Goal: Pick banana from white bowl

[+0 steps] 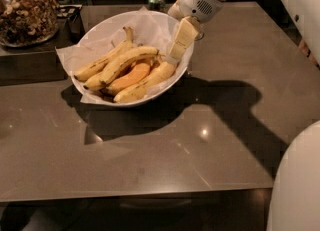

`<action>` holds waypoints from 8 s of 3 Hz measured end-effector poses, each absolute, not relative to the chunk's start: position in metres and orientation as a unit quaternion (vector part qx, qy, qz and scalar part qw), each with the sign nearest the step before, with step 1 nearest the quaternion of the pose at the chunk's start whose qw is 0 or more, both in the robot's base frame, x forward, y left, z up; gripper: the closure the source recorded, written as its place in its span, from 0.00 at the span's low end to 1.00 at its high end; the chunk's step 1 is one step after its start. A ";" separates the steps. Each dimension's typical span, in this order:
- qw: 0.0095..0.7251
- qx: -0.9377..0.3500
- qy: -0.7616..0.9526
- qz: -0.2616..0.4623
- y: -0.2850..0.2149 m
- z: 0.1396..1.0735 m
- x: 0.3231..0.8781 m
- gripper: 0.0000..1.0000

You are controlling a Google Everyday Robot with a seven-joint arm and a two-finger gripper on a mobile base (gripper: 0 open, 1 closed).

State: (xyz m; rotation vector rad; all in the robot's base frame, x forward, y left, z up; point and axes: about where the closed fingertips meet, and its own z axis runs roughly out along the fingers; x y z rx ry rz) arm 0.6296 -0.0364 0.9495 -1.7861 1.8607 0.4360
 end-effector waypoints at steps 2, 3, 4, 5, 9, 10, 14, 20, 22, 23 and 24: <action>0.291 -0.676 0.664 0.133 -0.021 0.978 0.620 0.00; 0.284 -0.675 0.664 0.155 -0.011 0.963 0.626 0.03; 0.284 -0.675 0.664 0.155 -0.010 0.962 0.627 0.09; 0.284 -0.675 0.664 0.155 -0.010 0.962 0.627 0.27; 0.269 -0.666 0.669 0.188 -0.006 0.941 0.634 0.19; 0.264 -0.666 0.670 0.194 -0.004 0.936 0.637 0.19; 0.285 -0.674 0.640 0.233 0.023 0.927 0.643 0.36; 0.282 -0.655 0.642 0.283 0.031 0.907 0.640 1.00; 0.317 -0.656 0.646 0.229 0.007 0.940 0.635 1.00; 0.336 -0.659 0.641 0.204 -0.003 0.960 0.634 1.00; 0.347 -0.660 0.637 0.196 -0.011 0.971 0.633 1.00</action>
Offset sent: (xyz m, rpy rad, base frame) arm -0.0151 0.0206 0.0455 0.0080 -0.1491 0.0441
